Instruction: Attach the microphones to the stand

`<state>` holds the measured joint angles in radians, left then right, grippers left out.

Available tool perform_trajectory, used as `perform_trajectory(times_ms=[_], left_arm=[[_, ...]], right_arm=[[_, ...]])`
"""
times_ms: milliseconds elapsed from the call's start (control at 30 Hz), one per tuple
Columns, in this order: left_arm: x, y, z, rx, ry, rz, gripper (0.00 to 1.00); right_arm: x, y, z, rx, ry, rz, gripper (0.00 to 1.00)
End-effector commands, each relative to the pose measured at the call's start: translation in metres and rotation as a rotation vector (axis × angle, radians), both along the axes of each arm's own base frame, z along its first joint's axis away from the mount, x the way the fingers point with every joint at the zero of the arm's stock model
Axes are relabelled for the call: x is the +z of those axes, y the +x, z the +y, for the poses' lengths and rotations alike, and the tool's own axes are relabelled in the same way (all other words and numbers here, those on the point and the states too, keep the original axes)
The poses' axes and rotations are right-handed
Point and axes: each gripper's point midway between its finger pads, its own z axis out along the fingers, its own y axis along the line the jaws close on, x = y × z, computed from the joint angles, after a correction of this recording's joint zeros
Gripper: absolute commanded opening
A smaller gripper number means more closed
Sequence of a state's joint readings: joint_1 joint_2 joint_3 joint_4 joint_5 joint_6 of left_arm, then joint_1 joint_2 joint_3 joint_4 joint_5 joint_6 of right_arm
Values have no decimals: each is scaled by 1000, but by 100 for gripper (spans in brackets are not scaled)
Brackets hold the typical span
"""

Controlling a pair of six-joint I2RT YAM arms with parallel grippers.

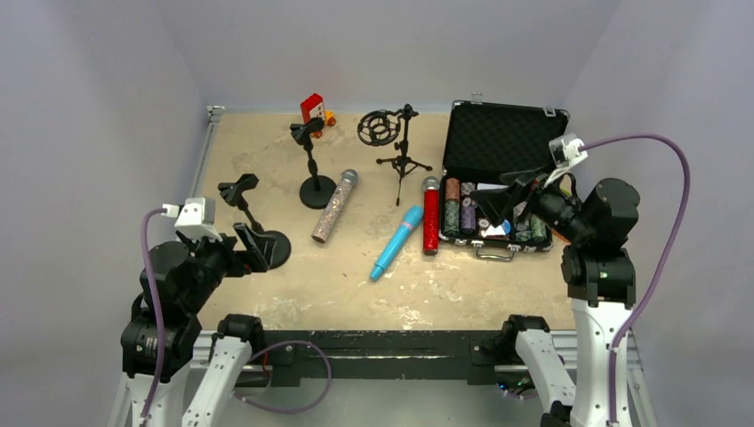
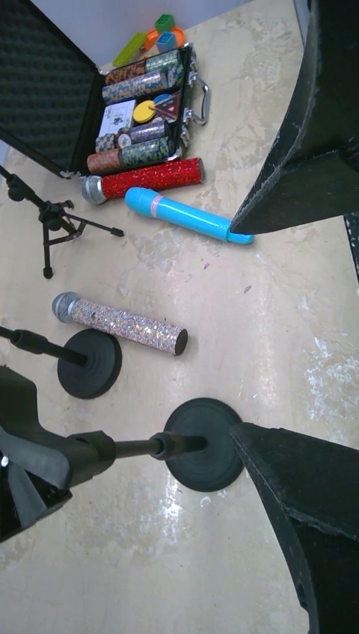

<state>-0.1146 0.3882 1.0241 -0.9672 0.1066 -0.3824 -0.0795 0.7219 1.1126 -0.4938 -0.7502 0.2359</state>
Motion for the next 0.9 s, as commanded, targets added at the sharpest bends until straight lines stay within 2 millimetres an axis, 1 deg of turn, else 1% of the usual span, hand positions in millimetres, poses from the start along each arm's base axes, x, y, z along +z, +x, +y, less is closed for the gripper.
perform_trajectory(times_ms=[0, 133, 333, 433, 467, 533, 633, 700, 800, 833, 867], left_arm=[[13, -2, -18, -109, -22, -8, 99], [20, -5, -31, -182, -53, -3, 99], [35, -17, -56, -324, -126, 32, 99], [38, -20, -68, -379, -178, 67, 99], [40, -22, -73, -408, -196, 80, 99], [42, -26, -80, -455, -230, 104, 99], [49, -32, -87, -502, -249, 100, 99], [47, -33, -95, -553, -262, 137, 99], [30, -29, -109, -605, -196, 223, 99], [22, -32, -122, -658, -146, 261, 99], [15, -31, -131, -681, -94, 288, 99]], right_arm=[[18, -3, 1, 4, 1, -48, 99], [15, -5, 4, 42, -40, -81, 99], [11, -28, 22, 265, -183, -216, 99], [1, -45, 32, 422, -284, -322, 99], [-6, -49, 33, 448, -307, -326, 99], [-13, -51, 33, 465, -344, -338, 99], [-26, -46, 32, 472, -347, -310, 99], [-38, -39, 32, 484, -339, -282, 99], [-51, -23, 29, 467, -335, -243, 99], [-56, -19, 28, 455, -335, -225, 99], [-61, -14, 26, 443, -338, -207, 99]])
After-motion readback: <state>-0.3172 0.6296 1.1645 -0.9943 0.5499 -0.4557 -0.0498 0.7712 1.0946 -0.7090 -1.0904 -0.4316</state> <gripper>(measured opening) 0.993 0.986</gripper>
